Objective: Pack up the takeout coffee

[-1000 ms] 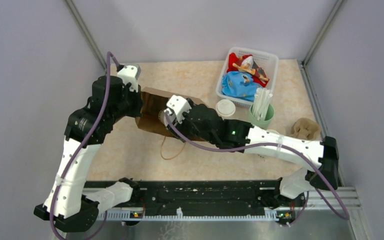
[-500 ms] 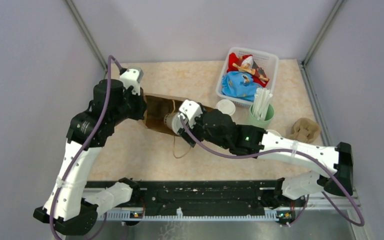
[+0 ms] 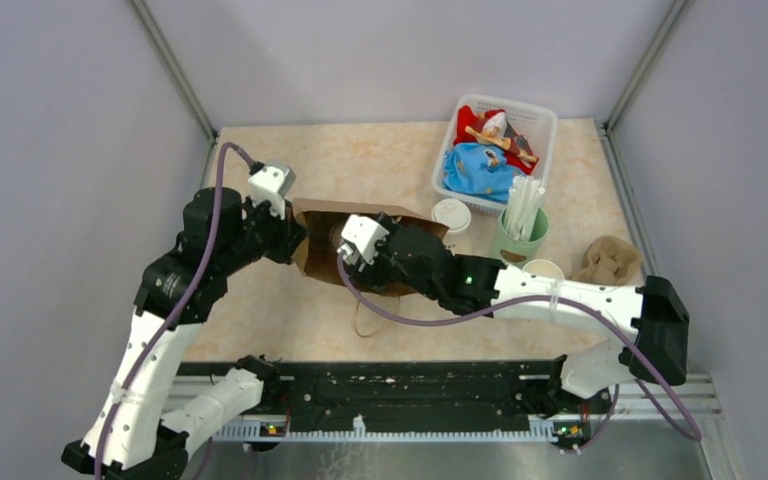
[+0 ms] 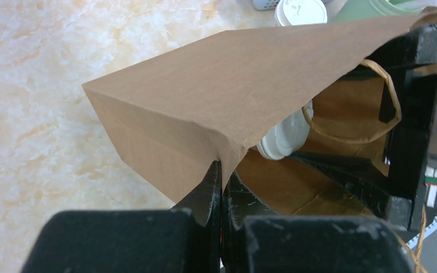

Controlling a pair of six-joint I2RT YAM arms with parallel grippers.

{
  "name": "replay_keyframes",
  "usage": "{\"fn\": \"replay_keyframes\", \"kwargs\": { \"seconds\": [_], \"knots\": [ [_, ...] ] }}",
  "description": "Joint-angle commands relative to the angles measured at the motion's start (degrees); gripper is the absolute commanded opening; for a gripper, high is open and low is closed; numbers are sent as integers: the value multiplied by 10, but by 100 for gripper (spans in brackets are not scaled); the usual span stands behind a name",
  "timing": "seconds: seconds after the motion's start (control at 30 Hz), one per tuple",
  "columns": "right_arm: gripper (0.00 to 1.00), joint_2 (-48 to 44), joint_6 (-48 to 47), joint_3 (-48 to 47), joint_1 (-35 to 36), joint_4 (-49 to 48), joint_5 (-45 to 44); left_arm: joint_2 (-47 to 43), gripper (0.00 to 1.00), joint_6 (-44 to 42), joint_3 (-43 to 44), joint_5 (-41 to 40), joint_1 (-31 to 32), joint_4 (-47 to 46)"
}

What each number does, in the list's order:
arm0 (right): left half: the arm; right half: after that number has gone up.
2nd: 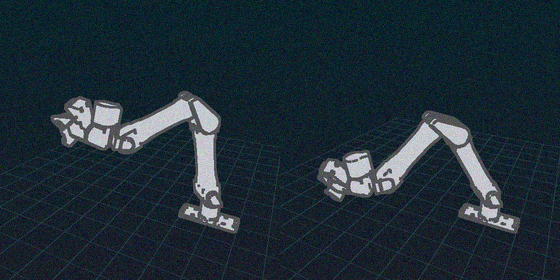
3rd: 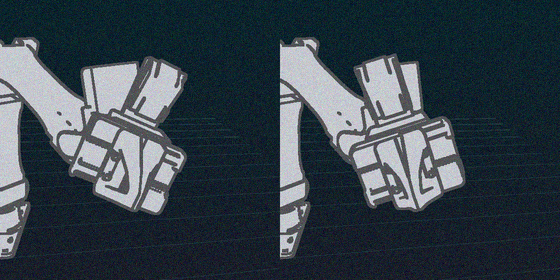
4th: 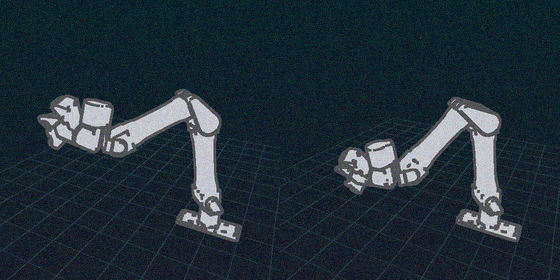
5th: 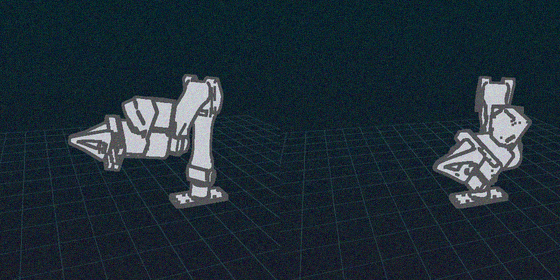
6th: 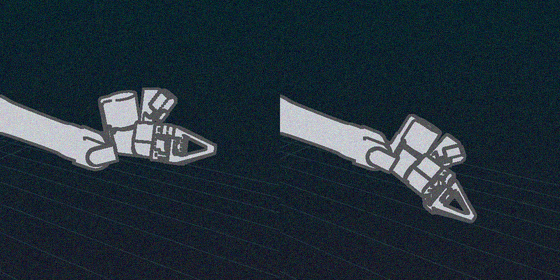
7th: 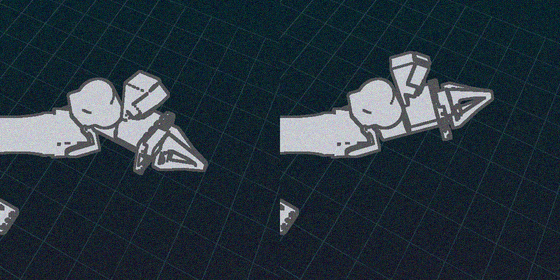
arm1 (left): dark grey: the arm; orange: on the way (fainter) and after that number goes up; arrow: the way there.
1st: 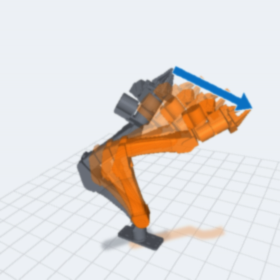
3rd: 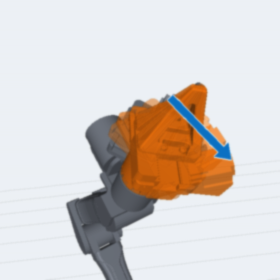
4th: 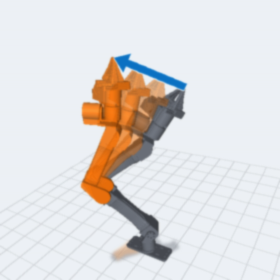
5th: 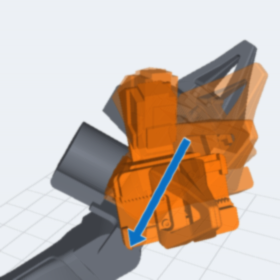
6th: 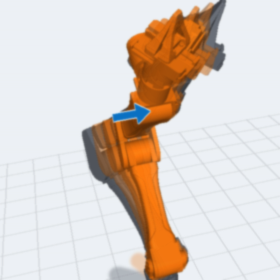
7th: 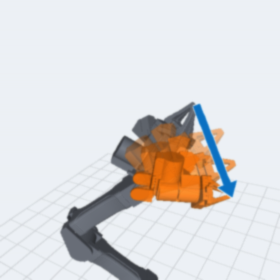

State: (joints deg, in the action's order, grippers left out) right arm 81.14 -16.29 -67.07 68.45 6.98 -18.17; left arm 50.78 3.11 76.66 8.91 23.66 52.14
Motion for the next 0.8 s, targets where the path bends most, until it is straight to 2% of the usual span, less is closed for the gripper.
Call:
{"fn": "replay_keyframes", "kwargs": {
  "seconds": [0.0,0.3,0.63,0.77],
  "knots": [
    [47,7,-79,20,-8,-66,-2,-36,0,-36,-31,23,0,-65],
    [47,53,-134,-1,-13,-51,4,-72,0,-44,-97,25,1,-82],
    [47,75,-171,-32,-36,4,-26,-110,0,-32,-139,-76,1,-72],
    [47,81,-184,-56,-38,42,-40,-120,0,-32,-147,-84,0,-62]
  ]
}}
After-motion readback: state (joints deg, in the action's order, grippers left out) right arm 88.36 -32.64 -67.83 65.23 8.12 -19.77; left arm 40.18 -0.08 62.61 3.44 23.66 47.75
